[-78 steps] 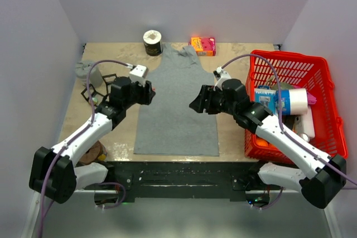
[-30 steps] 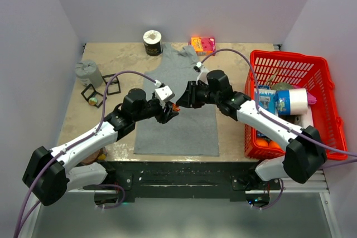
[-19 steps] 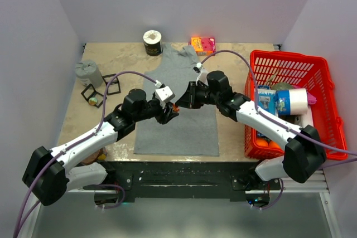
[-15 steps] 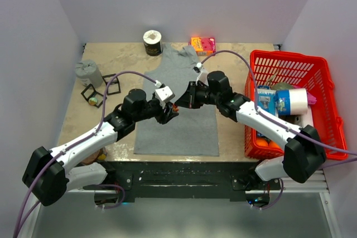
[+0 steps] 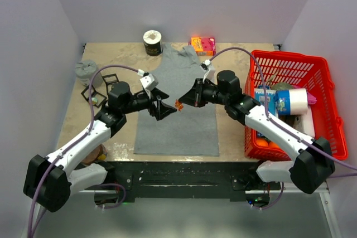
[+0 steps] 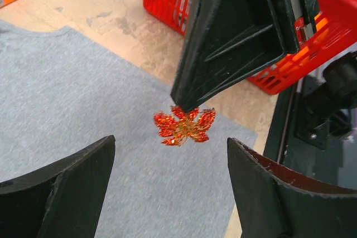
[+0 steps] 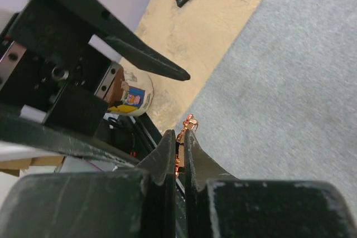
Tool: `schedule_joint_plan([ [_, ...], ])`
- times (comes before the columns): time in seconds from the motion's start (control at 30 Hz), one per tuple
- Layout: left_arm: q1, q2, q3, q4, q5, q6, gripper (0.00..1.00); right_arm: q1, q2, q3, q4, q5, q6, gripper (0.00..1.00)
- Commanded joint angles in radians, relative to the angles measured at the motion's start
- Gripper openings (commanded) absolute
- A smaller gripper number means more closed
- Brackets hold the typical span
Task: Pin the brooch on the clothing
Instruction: Pass from the left arm to the right, then pass from the right arm to the left
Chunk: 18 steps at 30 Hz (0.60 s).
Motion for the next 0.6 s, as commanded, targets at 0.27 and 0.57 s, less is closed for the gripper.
schedule_joint_plan([
  [0.27, 0.066, 0.089, 0.013, 0.341, 0.46, -0.329, 0.63, -0.008, -0.133, 0.004, 0.038, -0.117, -0.085, 0.0],
  [0.57, 0.066, 0.118, 0.002, 0.406, 0.478, -0.388, 0.54, -0.008, -0.149, -0.002, 0.046, -0.149, -0.105, 0.0],
])
